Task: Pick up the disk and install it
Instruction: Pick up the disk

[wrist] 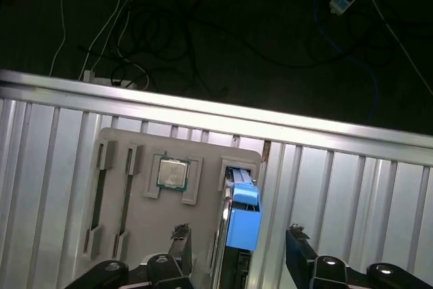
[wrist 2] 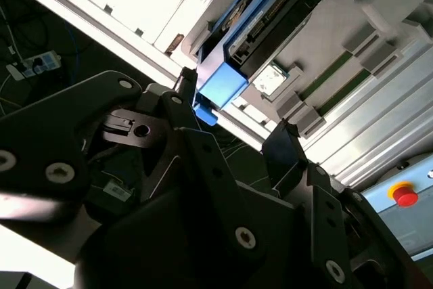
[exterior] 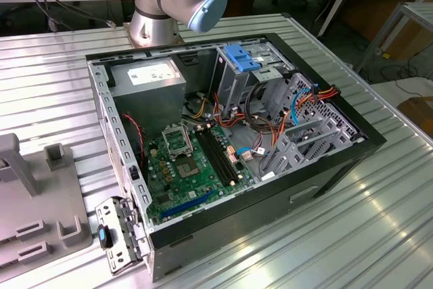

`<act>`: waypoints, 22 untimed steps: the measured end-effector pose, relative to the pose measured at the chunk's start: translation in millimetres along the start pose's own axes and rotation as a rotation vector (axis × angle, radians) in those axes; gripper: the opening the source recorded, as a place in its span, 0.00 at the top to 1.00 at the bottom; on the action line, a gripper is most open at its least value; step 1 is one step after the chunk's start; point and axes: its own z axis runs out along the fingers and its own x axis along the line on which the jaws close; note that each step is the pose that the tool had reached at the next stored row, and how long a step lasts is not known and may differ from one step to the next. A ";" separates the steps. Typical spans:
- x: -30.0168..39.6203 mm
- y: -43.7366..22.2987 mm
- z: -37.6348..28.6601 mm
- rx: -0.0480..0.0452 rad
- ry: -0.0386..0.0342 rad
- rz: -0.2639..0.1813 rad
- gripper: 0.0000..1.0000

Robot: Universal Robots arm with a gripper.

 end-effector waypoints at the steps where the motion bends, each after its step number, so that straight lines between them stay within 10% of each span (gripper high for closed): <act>1: 0.0 0.2 0.2 -0.0003 0.0000 0.003 0.34; 22: -1.0 1.1 10.9 -0.0021 -0.0005 0.047 0.34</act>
